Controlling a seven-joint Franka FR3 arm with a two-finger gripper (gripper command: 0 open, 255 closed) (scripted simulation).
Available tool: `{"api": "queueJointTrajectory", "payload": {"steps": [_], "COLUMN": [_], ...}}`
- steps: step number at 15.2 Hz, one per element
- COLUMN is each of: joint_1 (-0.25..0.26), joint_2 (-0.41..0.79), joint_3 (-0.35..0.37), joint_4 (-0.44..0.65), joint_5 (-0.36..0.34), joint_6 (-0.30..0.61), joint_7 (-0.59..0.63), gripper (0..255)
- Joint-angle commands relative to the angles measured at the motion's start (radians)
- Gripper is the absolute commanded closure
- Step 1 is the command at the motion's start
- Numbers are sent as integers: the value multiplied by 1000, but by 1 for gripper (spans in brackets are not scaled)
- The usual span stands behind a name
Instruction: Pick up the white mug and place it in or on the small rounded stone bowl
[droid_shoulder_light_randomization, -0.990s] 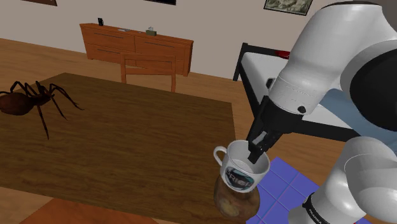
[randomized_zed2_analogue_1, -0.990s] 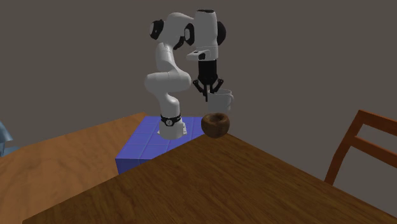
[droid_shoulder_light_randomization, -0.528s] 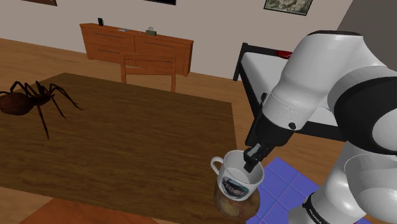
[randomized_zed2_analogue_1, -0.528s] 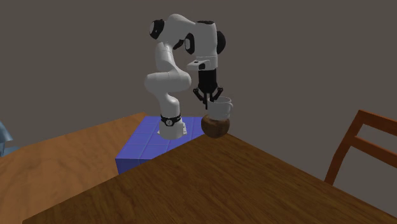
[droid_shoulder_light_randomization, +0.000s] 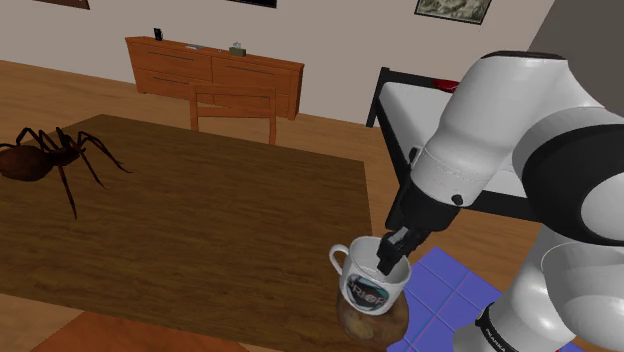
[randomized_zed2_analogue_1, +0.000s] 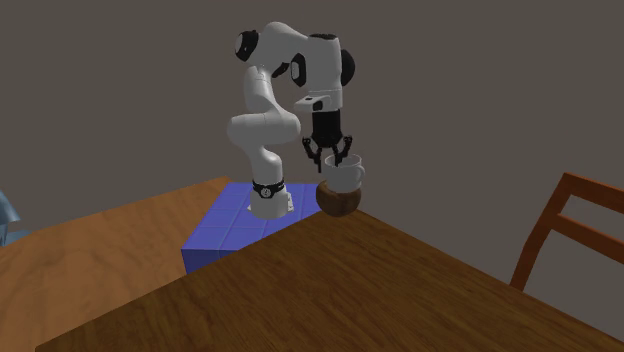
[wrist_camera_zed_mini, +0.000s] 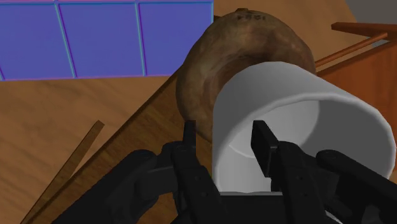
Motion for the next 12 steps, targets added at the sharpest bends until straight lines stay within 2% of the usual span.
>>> {"api": "queueJointTrajectory", "payload": {"steps": [1, 5, 9, 12], "joint_1": [0, 0, -16, -16], "joint_2": [1, 0, -31, -31], "joint_3": [0, 0, -50, -50], "joint_4": [-1, -1, 107, 107], "joint_5": [0, 0, -47, -47], "joint_6": [0, -1, -138, -138], "joint_7": [0, 0, 6, 7], "gripper": [0, 0, 0, 0]}}
